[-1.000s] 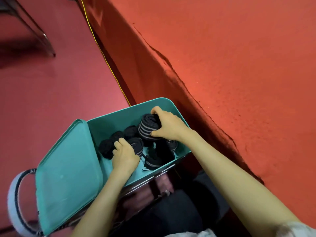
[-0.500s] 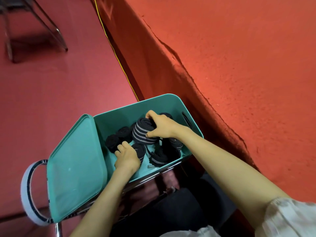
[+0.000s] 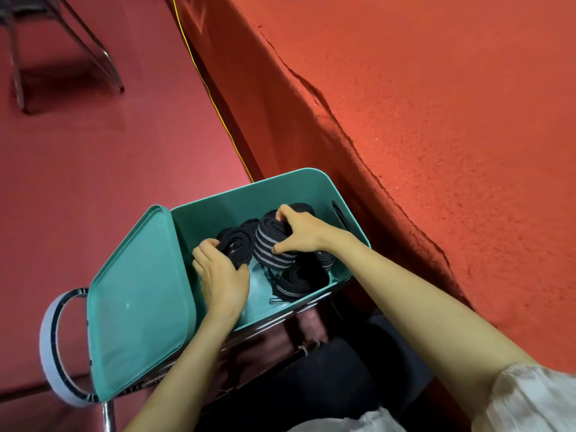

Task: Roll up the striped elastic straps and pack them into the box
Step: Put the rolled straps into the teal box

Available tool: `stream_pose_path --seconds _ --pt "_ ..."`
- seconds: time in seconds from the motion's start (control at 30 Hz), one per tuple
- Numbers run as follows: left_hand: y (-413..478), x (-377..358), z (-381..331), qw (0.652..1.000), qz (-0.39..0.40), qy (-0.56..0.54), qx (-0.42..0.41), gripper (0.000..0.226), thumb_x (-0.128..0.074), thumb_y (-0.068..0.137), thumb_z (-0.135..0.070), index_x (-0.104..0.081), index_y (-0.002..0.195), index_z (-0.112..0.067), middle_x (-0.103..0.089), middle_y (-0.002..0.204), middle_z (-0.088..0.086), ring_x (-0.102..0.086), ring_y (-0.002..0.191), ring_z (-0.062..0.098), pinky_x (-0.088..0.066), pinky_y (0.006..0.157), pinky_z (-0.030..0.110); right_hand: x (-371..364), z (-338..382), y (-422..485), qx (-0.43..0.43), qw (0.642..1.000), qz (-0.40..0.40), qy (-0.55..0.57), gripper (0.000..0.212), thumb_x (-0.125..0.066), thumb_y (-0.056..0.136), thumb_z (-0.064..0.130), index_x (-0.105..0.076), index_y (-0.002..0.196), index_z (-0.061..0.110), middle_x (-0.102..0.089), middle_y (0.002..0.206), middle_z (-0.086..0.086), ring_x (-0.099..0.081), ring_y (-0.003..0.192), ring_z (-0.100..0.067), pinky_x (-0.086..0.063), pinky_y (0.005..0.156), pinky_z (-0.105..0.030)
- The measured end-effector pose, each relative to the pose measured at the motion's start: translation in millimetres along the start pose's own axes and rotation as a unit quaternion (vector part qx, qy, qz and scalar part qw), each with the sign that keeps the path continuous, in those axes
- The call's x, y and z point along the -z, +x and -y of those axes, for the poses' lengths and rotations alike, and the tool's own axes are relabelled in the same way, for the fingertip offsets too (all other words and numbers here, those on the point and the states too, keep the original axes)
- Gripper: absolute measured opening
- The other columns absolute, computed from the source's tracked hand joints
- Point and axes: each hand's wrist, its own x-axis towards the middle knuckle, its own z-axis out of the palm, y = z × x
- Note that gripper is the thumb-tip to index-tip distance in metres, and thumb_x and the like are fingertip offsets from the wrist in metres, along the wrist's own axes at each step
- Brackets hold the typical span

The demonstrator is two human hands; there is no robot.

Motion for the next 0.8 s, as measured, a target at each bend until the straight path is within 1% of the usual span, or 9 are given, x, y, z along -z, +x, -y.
stream_pose_path --seconds 0.1,0.23,0.3,0.4,0.43,0.5,0.6,0.7,0.8 --pt "-0.3 1.3 -0.2 0.999 -0.03 -0.019 -0.005 0.055 -0.069 0.074 0.0 -0.036 0.118 -0.004 -0.035 0.127 0.016 -0.032 0.117 0.031 -0.04 0.087 0.049 -2.2 5.2 3.6 0.003 1.0 0.022 -0.004 0.052 -0.077 0.073 0.032 -0.039 0.105 0.016 -0.059 0.095 -0.008 -0.05 0.076 -0.022 -0.043 0.07 -0.037" --pt "1.0 0.5 -2.4 0.997 -0.059 -0.009 -0.053 0.055 -0.064 0.071 0.007 -0.038 0.118 -0.003 -0.036 0.124 0.016 -0.034 0.114 0.032 -0.041 0.085 0.047 -6.0 10.4 9.1 -0.007 0.999 0.052 -0.005 0.052 -0.077 0.072 0.036 -0.04 0.104 0.018 -0.057 0.088 -0.006 -0.05 0.072 -0.021 -0.045 0.068 -0.036" --pt "2.1 0.5 -2.9 0.995 -0.066 -0.006 -0.068 0.055 -0.061 0.071 0.01 -0.039 0.119 -0.004 -0.037 0.123 0.015 -0.035 0.114 0.031 -0.04 0.086 0.046 -5.3 11.9 11.8 -0.016 0.998 0.064 -0.007 0.053 -0.076 0.072 0.037 -0.041 0.106 0.017 -0.056 0.091 -0.003 -0.051 0.076 -0.019 -0.044 0.07 -0.036" --pt "2.9 0.8 -5.1 0.992 -0.084 -0.021 -0.094 0.055 -0.058 0.069 0.012 -0.041 0.118 -0.006 -0.039 0.121 0.013 -0.037 0.113 0.029 -0.04 0.09 0.046 -3.9 14.2 14.6 -0.032 0.996 0.08 -0.004 0.053 -0.076 0.074 0.038 -0.043 0.108 0.015 -0.052 0.089 0.003 -0.051 0.08 -0.017 -0.042 0.068 -0.031" --pt "2.8 1.1 -6.1 0.99 -0.09 -0.027 -0.106 0.055 -0.058 0.068 0.013 -0.042 0.118 -0.006 -0.04 0.12 0.013 -0.038 0.112 0.029 -0.04 0.092 0.046 -5.3 14.4 15.8 -0.034 0.996 0.086 -0.003 0.053 -0.077 0.074 0.037 -0.042 0.108 0.015 -0.053 0.089 0.003 -0.052 0.081 -0.017 -0.041 0.068 -0.031" --pt "2.5 1.8 -7.7 0.987 -0.101 -0.033 -0.124 0.055 -0.058 0.067 0.013 -0.044 0.117 -0.005 -0.042 0.12 0.013 -0.04 0.112 0.03 -0.039 0.095 0.045 -10.5 13.8 17.8 -0.033 0.995 0.093 0.002 0.055 -0.078 0.073 0.035 -0.042 0.109 0.014 -0.057 0.098 -0.001 -0.054 0.088 -0.02 -0.045 0.074 -0.032" --pt "3.7 3.2 -9.1 0.984 -0.114 -0.042 -0.131 0.056 -0.06 0.066 0.012 -0.045 0.118 -0.004 -0.043 0.12 0.014 -0.041 0.111 0.03 -0.037 0.097 0.043 -22.0 10.3 20.7 -0.019 0.997 0.074 0.019 0.061 -0.08 0.071 0.035 -0.043 0.114 0.013 -0.06 0.112 -0.006 -0.058 0.099 -0.024 -0.049 0.089 -0.04" --pt "5.3 3.8 -9.8 0.983 -0.119 -0.051 -0.131 0.056 -0.061 0.067 0.011 -0.044 0.118 -0.004 -0.042 0.121 0.014 -0.04 0.112 0.028 -0.037 0.097 0.042 -31.9 8.0 24.3 -0.011 0.999 0.034 0.033 0.061 -0.081 0.071 0.033 -0.043 0.113 0.012 -0.061 0.11 -0.009 -0.059 0.098 -0.027 -0.05 0.088 -0.044" --pt "6.9 3.8 -9.5 0.984 -0.118 -0.049 -0.124 0.056 -0.06 0.066 0.012 -0.044 0.118 -0.005 -0.043 0.121 0.014 -0.04 0.112 0.03 -0.037 0.097 0.042 -38.6 6.4 26.7 0.016 1.0 0.01 -0.01 0.062 -0.082 0.069 0.033 -0.044 0.112 0.012 -0.061 0.112 -0.01 -0.059 0.099 -0.028 -0.05 0.087 -0.044"
